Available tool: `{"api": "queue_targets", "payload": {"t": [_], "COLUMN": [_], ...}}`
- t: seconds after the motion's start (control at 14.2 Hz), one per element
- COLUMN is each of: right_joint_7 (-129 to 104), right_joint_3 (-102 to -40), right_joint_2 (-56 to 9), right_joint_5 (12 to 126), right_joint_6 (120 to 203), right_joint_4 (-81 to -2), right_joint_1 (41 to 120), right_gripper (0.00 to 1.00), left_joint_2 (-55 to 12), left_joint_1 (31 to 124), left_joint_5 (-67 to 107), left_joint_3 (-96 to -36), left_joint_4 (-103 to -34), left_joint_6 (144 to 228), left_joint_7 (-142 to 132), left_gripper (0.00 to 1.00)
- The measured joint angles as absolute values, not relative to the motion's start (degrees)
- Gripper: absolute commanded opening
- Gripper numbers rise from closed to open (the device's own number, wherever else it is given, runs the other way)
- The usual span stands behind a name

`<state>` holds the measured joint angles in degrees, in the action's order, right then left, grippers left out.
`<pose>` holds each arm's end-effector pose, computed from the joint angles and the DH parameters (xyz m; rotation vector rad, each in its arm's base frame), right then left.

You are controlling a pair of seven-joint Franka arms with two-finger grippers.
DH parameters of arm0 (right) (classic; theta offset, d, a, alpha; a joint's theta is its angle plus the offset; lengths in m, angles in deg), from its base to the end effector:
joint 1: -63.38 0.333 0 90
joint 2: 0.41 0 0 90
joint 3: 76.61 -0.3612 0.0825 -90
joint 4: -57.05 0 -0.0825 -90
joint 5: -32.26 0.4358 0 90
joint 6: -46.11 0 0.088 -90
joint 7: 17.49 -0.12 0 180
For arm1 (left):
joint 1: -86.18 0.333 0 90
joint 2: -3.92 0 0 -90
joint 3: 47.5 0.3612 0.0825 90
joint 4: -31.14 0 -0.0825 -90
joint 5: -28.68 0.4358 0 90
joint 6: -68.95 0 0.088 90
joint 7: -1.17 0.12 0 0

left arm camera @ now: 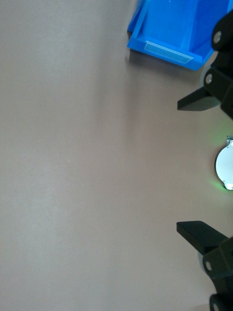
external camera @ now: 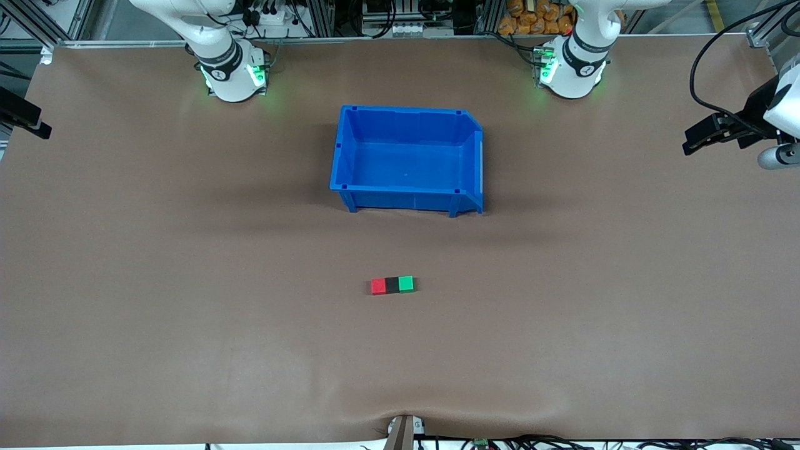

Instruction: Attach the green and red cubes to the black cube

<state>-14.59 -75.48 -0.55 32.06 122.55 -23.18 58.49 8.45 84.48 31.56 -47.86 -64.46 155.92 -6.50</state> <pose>0.5756 -0.0612 0.7225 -3.1367 0.0865 0.1078 0.5700 -0.0144 0.6481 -3.0795 -0.1523 0.1033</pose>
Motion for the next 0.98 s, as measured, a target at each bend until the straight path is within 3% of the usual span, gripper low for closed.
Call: {"api": "queue_targets", "payload": {"t": [0.98], "right_joint_7": [-14.58], "right_joint_3": [-75.27], "right_joint_2": [-3.31], "right_joint_5": [32.06], "right_joint_6": [122.59], "right_joint_4": [-23.05], "right_joint_1": [58.36], "right_gripper": [1.0], "left_joint_2": [10.63], "left_joint_1": [84.45], "left_joint_5": [31.56], "left_joint_3": [-48.9], "left_joint_4": [-63.51], "left_joint_6": [151.91], "left_joint_7": [-6.51], "left_gripper": [1.0]}}
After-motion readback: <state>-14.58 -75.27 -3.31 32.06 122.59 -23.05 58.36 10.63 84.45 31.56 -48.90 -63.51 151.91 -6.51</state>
